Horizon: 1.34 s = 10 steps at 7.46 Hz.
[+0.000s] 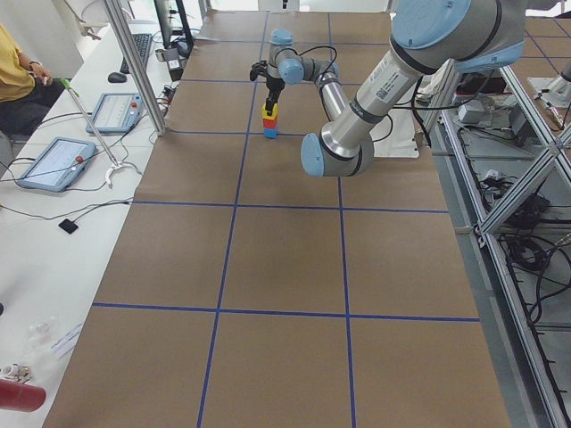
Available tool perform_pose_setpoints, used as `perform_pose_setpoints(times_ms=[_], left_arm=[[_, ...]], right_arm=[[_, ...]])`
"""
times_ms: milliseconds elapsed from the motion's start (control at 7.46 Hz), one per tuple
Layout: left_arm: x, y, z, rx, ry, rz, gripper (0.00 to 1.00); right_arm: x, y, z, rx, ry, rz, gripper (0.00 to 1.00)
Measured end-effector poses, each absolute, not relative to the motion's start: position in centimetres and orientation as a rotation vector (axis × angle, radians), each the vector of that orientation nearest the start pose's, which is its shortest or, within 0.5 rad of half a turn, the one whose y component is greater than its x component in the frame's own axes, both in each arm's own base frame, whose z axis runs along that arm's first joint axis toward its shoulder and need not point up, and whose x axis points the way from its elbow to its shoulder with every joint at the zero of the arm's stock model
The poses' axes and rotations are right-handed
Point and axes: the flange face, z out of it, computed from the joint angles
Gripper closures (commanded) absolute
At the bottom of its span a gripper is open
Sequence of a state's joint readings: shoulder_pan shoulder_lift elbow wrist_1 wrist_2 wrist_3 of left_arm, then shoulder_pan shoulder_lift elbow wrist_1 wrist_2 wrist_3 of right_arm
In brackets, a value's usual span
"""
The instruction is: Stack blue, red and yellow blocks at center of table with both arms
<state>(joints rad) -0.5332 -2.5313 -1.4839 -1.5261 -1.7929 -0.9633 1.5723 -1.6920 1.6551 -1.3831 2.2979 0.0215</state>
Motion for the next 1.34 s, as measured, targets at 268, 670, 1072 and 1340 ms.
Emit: perform_pose_setpoints(times_ms=[268,670,1072,1340], left_arm=[[56.6,-46.4,8.8,0.281,0.827,0.170,0.00],[42.8,-44.6,10.5,0.319,0.784,0.249,0.00],[23.8,-50.0,22.0,0.316,0.713,0.402,0.00],[11.0,-52.9,32.1,0.285,0.677,0.450,0.00]], right_arm=[[6.8,-45.0,65.8,0.137,-0.727,-0.034,0.00],[6.8,-44.4,66.4,0.127,-0.727,-0.036,0.00],[6.8,-44.0,66.7,0.122,-0.726,-0.035,0.00],[6.8,-44.0,66.7,0.122,-0.726,-0.035,0.00]])
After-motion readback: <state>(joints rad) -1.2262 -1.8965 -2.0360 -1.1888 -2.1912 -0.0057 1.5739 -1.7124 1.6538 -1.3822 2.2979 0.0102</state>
